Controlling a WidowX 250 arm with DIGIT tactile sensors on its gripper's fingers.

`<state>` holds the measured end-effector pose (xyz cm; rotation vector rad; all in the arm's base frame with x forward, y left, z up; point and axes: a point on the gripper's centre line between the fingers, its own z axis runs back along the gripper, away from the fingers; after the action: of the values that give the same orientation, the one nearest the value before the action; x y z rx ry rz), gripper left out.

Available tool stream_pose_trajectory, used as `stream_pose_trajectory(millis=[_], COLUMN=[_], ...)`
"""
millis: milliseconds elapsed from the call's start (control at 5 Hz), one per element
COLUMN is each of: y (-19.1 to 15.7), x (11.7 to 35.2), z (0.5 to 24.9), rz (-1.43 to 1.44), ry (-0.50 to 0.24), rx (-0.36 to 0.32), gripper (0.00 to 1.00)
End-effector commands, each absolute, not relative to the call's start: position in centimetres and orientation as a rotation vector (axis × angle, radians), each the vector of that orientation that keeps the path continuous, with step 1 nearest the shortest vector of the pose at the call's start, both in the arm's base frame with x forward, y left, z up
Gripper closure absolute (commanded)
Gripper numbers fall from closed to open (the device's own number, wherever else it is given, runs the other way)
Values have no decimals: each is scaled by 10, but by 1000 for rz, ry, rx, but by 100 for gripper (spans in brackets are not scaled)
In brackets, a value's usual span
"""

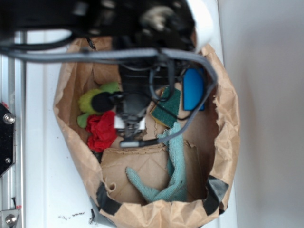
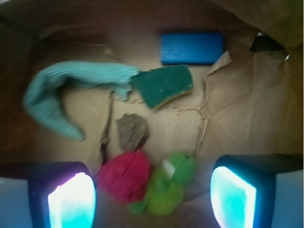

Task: Grab the red paper.

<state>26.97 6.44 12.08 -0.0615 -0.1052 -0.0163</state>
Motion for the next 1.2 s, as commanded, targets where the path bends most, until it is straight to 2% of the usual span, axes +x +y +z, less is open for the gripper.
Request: stream_pose_trajectory(millis=[0, 400, 600, 800, 1000], y=[76, 76, 77, 85, 95], x=[275, 275, 282, 285, 294], z=[139, 139, 113, 105, 99], rz=[16, 16, -96, -109, -114], ry=[-164, -164, -123, -70, -49], rx=[-42, -42, -21, -11, 28], gripper=[0, 0, 0, 0, 0])
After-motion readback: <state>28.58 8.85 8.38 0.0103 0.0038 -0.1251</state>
